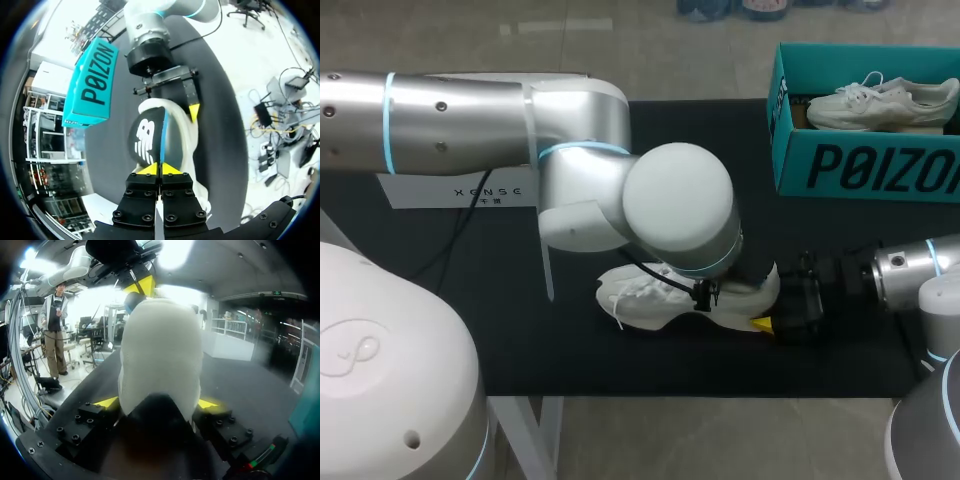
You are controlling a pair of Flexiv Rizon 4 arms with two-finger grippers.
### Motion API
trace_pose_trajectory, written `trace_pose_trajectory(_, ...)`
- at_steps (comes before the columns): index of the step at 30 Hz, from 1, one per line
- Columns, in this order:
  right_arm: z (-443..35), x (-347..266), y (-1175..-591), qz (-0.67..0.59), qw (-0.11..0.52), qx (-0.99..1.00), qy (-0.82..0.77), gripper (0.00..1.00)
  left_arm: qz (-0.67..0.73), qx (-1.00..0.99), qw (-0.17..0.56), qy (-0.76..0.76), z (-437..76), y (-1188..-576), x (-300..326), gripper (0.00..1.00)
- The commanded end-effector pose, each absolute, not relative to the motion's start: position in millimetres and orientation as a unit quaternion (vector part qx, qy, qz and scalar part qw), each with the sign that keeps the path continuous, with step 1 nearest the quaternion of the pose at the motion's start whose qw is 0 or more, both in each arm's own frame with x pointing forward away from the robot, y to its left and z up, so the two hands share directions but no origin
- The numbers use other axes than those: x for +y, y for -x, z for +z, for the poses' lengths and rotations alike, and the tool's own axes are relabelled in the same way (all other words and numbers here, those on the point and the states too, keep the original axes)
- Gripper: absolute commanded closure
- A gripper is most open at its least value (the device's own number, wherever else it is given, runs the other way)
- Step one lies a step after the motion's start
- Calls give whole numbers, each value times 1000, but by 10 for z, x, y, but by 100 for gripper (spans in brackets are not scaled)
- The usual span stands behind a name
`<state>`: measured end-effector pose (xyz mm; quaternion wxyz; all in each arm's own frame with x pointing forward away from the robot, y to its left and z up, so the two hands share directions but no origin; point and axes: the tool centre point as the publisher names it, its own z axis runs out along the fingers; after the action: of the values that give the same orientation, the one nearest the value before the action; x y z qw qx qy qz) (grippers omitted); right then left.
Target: Take the shoe out of the shoebox, open the shoe tongue, remove and reinsert the insole, then place the shoe into the shoebox
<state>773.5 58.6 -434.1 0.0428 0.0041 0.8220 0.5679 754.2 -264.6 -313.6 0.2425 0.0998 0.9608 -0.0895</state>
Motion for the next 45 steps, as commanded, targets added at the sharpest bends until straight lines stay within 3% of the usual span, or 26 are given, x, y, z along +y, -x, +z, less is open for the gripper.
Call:
trace_pose_trajectory(1,-4372,604,-7722,567,44,823,-5,100,-92,960,240,-109,-3168,-7504,-2804,100)
trace_pose_trajectory(15,-4372,604,-7722,567,44,823,-5,100,-102,958,233,-134,-3210,-7329,-3076,100)
trace_pose_trajectory(32,-4372,604,-7722,567,44,823,-5,100,-149,939,265,-160,-2806,-7124,-3379,100)
trace_pose_trajectory(38,-4372,604,-7722,567,44,823,-5,100,-195,929,264,-171,-2467,-7048,-3437,100)
trace_pose_trajectory(45,-4372,604,-7722,567,44,823,-5,100,-324,896,226,-202,-1610,-7005,-3401,100)
